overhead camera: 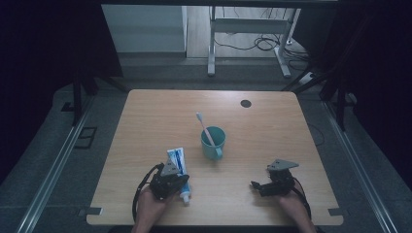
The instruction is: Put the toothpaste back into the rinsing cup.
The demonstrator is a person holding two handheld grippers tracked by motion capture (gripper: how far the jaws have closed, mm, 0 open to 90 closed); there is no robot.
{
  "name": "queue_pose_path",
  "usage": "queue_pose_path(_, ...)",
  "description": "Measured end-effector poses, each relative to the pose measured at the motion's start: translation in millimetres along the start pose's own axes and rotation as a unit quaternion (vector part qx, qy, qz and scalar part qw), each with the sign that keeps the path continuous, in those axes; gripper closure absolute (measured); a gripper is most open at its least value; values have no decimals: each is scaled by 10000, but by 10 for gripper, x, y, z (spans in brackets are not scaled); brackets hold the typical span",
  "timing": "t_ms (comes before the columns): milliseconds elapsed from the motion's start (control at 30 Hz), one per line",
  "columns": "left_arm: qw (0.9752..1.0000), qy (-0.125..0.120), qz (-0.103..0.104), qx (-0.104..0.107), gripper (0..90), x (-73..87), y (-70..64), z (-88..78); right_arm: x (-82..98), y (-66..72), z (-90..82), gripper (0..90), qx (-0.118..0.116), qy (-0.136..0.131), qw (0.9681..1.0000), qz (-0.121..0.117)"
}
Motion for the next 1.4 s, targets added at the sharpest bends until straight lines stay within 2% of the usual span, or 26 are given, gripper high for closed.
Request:
queue_pose_path(333, 9996, 221, 45, 177, 894, 28, -95, 64, 0, 0, 0, 51, 0, -2, 10000, 1)
queue_pose_path(467, 9991, 404, 111, 36, 894, 66, -91, 74, 0, 0, 0, 51, 0, -3, 10000, 1)
queue_pose_path(933, 9992, 358, 45, -169, 889, 161, 45, -75, 0, 0, 0, 52, 1, -2, 10000, 1)
queue_pose_path(1400, 9972, 588, 35, -451, 888, 283, 230, -134, 0, -1, 0, 53, 6, -6, 10000, 2)
Point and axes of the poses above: each handheld gripper's, and its own axes: z roughly forward along the jaws, x roughly out of its underside, y roughly to its left, the point moved 6 cm from there along z, roughly forward along the jaws, and after that the axes turned 3 degrees about x, right-handed, at the moved point
